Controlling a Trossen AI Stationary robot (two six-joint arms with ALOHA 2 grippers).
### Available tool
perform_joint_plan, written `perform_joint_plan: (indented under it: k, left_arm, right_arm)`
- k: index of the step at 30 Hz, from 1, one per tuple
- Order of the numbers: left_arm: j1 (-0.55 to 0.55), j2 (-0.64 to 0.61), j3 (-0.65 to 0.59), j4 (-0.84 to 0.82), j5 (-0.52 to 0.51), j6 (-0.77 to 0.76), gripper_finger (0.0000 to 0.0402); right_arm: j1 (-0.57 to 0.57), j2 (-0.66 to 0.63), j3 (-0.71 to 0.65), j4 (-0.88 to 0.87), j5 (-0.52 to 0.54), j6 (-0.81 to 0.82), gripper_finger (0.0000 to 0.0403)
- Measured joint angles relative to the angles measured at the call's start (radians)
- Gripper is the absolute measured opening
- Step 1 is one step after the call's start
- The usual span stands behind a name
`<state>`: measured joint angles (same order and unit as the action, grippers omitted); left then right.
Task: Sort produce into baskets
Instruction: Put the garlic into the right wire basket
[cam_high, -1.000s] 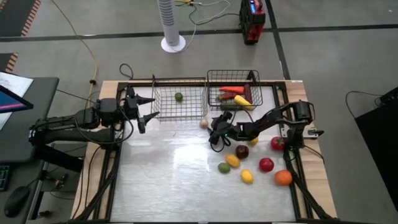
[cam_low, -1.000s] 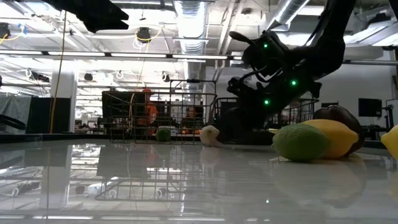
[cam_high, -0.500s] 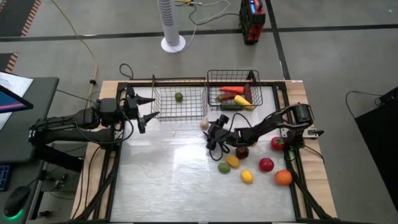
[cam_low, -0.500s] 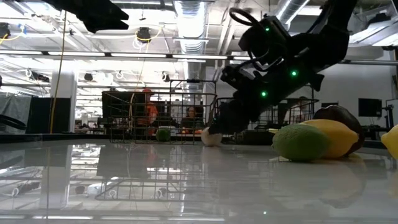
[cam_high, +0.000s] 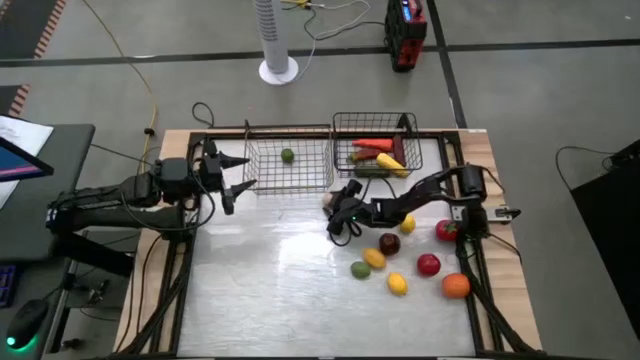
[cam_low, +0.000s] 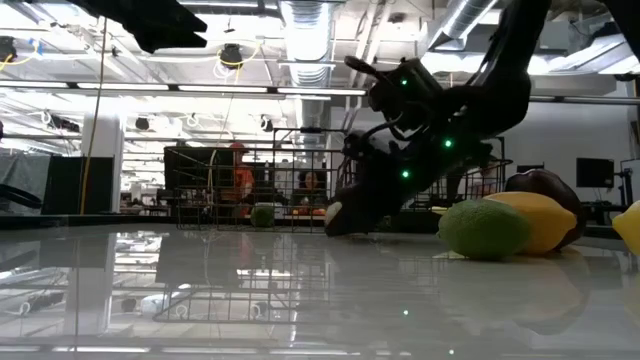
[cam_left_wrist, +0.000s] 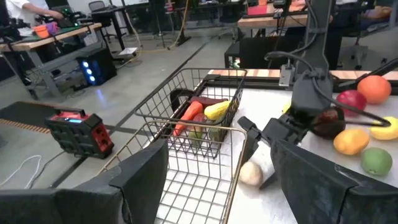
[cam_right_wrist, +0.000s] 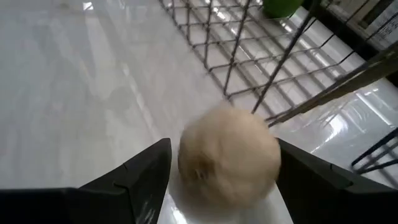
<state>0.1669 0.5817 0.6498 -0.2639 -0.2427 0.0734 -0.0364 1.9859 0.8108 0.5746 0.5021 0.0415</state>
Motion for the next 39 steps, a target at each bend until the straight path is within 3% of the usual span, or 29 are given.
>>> perform_joint_plan:
  k: [12,25,31,39]
  left_arm:
    - [-0.001,0.000,0.000,-0.010,0.000,0.001,0.0272]
    - [-0.001,0.000,0.000,-0.009,0.000,0.001,0.0272]
    - [-0.001,0.000,0.000,-0.012,0.000,0.000,0.0272]
    - [-0.001,0.000,0.000,-0.011,0.000,-0.005,0.0272]
  right_arm:
    - [-0.002,0.001,0.018,0.025,0.033,0.002,0.0265]
    - [-0.002,0.001,0.018,0.044,0.037,0.011,0.0127]
    - [0.047,-0.025,0.019,-0.018,0.035,0.032,0.0136]
    - [0.190,-0.204,0.076,-0.181,0.048,0.024,0.0136]
